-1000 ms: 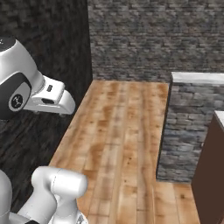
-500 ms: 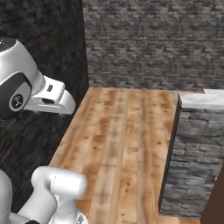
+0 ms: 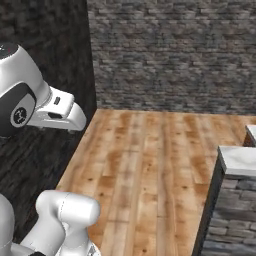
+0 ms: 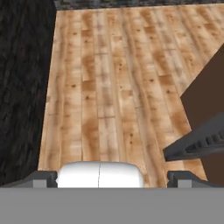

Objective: Pick the candle and jar from the dining table and place them in the open cabinet. Close the cabinet after placing the objects.

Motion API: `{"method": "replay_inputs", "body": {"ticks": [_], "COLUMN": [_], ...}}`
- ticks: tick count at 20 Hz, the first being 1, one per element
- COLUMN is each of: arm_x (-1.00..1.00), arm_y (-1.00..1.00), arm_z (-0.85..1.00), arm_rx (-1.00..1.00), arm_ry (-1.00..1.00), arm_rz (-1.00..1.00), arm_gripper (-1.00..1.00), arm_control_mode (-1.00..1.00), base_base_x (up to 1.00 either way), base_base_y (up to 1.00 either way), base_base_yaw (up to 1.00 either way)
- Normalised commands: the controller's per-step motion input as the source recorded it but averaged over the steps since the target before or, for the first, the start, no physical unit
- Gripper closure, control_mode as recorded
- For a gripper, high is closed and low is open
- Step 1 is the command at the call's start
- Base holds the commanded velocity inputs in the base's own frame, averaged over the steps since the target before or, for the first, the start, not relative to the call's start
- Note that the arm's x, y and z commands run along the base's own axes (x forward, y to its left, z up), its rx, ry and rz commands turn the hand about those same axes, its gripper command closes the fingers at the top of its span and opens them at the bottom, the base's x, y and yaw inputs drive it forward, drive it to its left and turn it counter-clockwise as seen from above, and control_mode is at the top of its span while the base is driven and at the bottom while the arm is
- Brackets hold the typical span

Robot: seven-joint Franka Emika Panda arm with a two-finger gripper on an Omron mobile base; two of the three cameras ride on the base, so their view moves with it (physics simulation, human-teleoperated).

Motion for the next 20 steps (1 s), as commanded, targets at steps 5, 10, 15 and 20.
{"method": "replay_inputs", "body": {"ticks": [5, 10, 15, 20], "arm_x": [0.00, 0.00, 0.00, 0.00], "arm_y": [0.00, 0.00, 0.00, 0.00], "arm_z": [0.00, 0.00, 0.00, 0.00], "arm_rx": [0.00, 0.00, 0.00, 0.00], "arm_ry": [0.00, 0.00, 0.00, 0.00], "arm_rz": [0.00, 0.00, 0.00, 0.00], "arm_gripper": [-1.00, -1.00, -1.00, -1.00], "arm_control_mode": [1.00, 1.00, 1.00, 1.00], "base_base_x": [1.00, 1.00, 1.00, 1.00], "base_base_y": [0.15, 0.19, 0.22, 0.23], "base_base_yaw": [0.00, 0.00, 0.00, 0.00]}}
